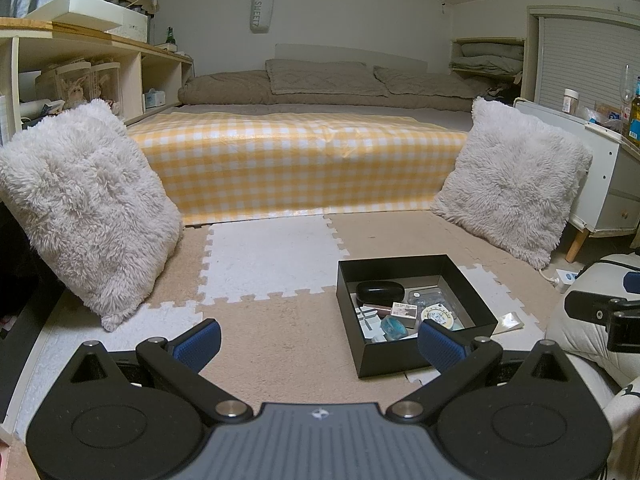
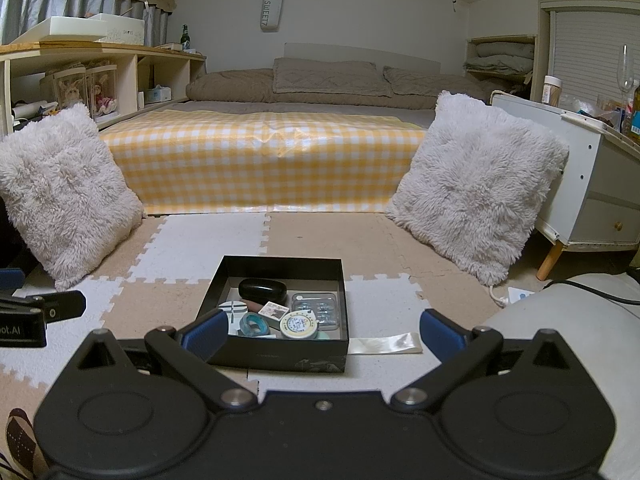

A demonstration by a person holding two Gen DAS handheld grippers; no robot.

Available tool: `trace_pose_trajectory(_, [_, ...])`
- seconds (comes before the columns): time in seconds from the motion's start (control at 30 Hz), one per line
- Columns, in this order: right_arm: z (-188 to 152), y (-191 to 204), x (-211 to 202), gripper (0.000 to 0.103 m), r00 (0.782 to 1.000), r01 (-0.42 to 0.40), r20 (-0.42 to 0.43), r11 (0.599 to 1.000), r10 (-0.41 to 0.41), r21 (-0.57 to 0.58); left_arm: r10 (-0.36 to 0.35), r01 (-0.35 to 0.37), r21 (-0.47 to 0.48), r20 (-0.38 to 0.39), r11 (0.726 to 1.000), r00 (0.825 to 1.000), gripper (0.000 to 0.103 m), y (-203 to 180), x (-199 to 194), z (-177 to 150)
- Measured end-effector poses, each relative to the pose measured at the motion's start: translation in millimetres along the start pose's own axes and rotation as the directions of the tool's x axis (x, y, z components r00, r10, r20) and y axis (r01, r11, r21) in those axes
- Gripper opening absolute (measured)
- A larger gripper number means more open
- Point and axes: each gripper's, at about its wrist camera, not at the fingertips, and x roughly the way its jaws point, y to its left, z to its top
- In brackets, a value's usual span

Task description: Organize rigid objects

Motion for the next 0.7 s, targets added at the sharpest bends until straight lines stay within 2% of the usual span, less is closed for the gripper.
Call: trace_pose_trajectory(0.7, [0.1,0.0,0.1,0.103,1.000,0.000,-0.001,1.000,0.000,0.001,0.001,-0.001,-0.004,0.003,1.000,1.000,0.103,-0.5,-2.2,0.1])
